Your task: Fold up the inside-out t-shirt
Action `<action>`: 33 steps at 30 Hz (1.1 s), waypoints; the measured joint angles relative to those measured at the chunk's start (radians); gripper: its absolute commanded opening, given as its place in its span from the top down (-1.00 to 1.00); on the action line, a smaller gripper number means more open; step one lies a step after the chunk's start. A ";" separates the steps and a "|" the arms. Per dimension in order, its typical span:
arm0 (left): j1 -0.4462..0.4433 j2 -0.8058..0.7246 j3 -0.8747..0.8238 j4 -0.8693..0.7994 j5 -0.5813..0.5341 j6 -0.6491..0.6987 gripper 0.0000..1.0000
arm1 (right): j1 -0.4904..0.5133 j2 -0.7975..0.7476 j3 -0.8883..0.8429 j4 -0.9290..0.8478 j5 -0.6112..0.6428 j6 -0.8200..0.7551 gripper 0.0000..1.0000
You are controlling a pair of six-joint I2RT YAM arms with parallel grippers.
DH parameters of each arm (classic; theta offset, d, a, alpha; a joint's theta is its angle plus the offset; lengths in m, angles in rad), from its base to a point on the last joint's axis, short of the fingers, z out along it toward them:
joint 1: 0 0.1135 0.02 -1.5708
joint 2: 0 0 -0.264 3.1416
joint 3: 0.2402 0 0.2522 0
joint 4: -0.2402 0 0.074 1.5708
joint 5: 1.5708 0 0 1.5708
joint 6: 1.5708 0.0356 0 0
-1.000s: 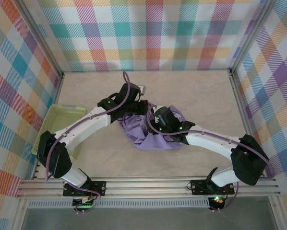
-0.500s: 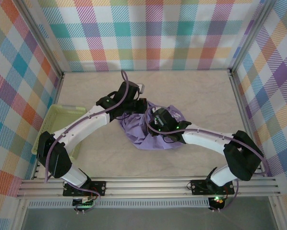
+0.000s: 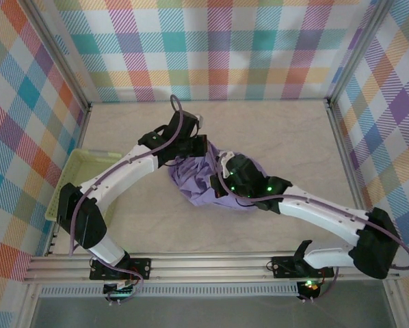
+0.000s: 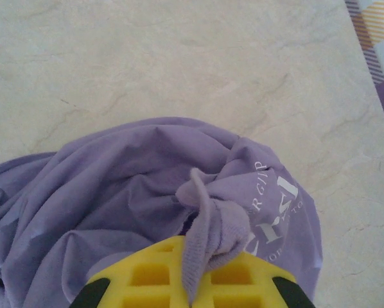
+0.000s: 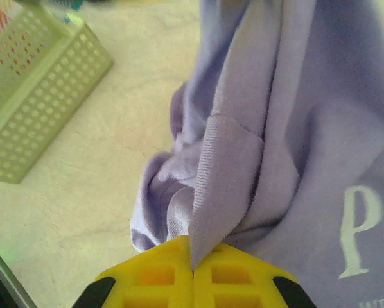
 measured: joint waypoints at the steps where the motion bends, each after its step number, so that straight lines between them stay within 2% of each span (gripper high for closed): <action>1: 0.000 0.006 0.002 -0.006 -0.002 -0.002 1.00 | 0.000 -0.030 0.003 -0.008 0.004 0.001 1.00; 7: -0.001 0.011 0.012 -0.037 0.014 -0.018 1.00 | -0.057 -0.190 0.014 -0.093 0.017 0.003 1.00; 12: -0.004 0.010 0.015 -0.016 0.056 -0.039 1.00 | -0.210 -0.245 0.002 -0.142 -0.063 0.025 1.00; 15: -0.003 0.010 0.015 -0.008 0.070 -0.046 1.00 | -0.240 -0.234 -0.023 -0.151 -0.115 0.028 1.00; 18: -0.003 0.010 0.010 -0.007 0.072 -0.060 1.00 | -0.240 -0.192 -0.042 -0.145 -0.164 0.028 0.86; 20: -0.004 0.010 -0.001 0.003 0.072 -0.068 1.00 | -0.240 -0.157 -0.067 -0.127 -0.178 0.027 0.61; 26: -0.004 0.010 -0.015 0.008 0.076 -0.076 1.00 | -0.239 -0.109 -0.166 -0.136 -0.178 0.030 0.06; 28: -0.004 0.010 -0.015 0.009 0.082 -0.079 1.00 | -0.231 -0.120 -0.165 -0.141 -0.171 0.020 0.00; 33: -0.007 0.010 -0.015 0.010 0.092 -0.087 1.00 | -0.144 -0.156 -0.106 -0.192 -0.114 -0.002 0.02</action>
